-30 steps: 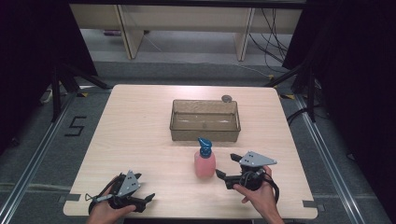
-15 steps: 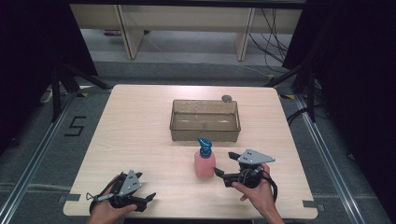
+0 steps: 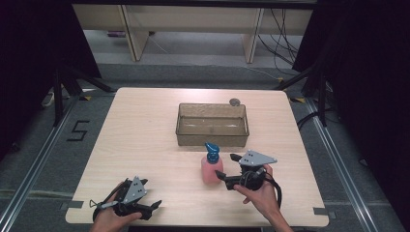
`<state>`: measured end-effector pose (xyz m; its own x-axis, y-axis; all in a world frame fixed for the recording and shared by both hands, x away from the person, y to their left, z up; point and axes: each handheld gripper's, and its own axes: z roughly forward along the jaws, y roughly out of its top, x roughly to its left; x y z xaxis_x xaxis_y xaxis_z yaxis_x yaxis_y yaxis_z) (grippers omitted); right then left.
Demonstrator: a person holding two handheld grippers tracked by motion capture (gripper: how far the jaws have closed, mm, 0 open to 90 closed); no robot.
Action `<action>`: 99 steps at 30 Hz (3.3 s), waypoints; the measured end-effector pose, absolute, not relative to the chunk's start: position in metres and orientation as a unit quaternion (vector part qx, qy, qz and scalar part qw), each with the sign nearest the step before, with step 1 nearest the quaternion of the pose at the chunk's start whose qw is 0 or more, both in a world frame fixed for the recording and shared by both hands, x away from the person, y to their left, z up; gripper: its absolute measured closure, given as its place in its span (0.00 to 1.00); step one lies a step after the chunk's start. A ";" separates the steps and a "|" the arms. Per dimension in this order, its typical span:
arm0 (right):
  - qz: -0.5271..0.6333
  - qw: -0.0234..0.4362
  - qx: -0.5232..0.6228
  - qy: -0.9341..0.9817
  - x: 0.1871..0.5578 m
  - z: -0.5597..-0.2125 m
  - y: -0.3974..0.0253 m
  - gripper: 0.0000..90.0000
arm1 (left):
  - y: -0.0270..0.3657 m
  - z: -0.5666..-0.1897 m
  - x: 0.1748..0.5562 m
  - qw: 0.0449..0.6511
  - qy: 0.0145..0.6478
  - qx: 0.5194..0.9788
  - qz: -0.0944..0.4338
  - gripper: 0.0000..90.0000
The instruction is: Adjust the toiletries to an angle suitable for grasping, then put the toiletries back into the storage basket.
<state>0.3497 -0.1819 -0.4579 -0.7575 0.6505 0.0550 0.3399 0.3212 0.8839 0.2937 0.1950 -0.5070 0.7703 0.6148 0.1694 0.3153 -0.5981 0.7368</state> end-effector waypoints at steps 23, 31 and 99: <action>0.511 0.151 0.296 0.793 0.361 -0.449 -0.172 0.21 | 0.196 -0.508 0.293 0.364 0.269 0.867 0.207 0.17; 0.518 0.138 0.295 0.791 0.362 -0.447 -0.167 0.22 | 0.194 -0.508 0.295 0.356 0.268 0.870 0.210 0.17; 0.526 0.168 0.270 0.789 0.377 -0.438 -0.147 0.60 | 0.197 -0.504 0.292 0.363 0.259 0.868 0.219 0.17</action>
<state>0.3774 -0.1465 -0.4380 -0.7985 0.6017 0.0190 0.2492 0.3015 0.9203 0.2917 0.1966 -0.5045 0.7702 0.6084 0.1914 0.2908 -0.6021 0.7436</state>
